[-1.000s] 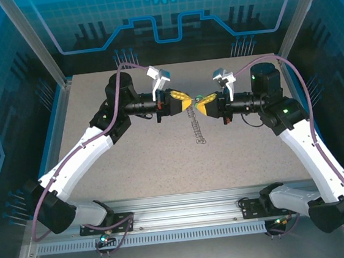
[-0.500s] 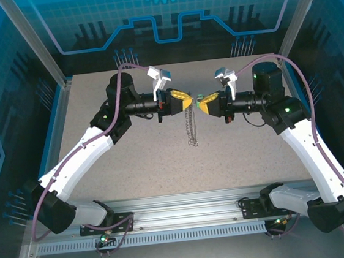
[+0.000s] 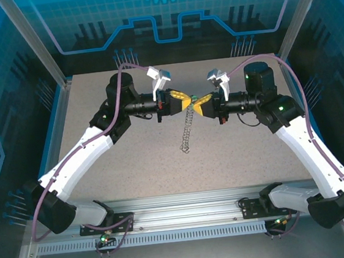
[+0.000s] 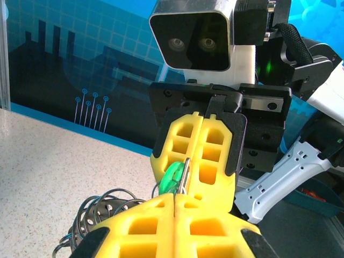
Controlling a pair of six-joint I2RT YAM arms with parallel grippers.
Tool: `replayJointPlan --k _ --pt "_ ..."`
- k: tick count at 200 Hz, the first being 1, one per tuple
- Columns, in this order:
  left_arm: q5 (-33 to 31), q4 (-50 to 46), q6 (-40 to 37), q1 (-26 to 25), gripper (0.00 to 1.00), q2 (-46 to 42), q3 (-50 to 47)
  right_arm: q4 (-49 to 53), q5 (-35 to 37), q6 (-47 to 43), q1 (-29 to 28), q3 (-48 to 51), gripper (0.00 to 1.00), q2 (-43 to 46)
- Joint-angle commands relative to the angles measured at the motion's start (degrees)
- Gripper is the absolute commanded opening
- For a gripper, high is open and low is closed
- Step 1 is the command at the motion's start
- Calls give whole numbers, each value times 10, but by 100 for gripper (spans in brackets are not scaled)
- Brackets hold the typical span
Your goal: Put the keys on the keyring
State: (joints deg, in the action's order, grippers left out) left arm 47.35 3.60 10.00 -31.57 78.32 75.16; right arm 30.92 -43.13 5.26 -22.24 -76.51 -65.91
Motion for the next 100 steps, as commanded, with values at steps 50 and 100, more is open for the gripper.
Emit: replayJointPlan --k 50,100 --pt "9 9 -14 -5 0 -12 7 16 17 -10 16 -20 0 12" --pt "9 3 -21 -5 0 -17 1 29 10 -12 50 -31 0 22"
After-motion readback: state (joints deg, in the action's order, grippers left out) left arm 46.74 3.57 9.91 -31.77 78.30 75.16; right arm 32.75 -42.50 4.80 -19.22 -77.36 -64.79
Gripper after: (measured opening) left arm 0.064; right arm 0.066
